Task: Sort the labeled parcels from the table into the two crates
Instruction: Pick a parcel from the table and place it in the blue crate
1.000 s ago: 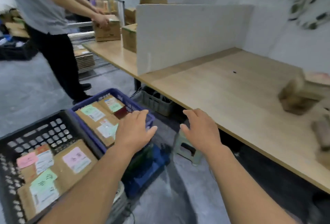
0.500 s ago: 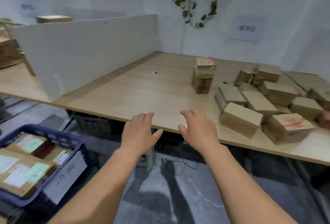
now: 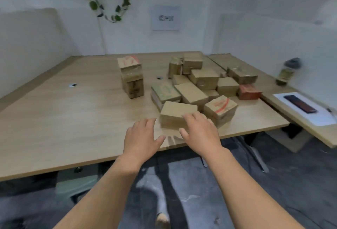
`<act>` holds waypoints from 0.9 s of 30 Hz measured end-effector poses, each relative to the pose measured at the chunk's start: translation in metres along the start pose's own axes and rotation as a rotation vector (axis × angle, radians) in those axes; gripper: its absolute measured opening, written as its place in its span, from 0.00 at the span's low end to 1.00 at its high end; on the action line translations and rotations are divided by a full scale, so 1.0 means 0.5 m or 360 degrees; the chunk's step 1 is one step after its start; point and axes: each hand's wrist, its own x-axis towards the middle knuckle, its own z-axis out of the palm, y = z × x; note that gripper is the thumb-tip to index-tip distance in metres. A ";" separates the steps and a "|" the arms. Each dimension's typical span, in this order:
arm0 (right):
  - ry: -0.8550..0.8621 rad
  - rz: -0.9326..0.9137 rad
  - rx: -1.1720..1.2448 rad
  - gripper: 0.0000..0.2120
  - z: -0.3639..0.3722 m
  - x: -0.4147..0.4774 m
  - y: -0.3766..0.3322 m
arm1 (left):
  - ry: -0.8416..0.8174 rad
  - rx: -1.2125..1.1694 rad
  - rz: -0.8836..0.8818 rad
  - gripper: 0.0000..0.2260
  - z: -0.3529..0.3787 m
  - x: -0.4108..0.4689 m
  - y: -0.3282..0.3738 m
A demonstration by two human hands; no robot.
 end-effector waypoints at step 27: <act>-0.0231 0.0346 0.0091 0.21 0.082 0.506 0.428 | -0.0369 -0.0261 -0.0065 0.31 0.251 0.604 0.207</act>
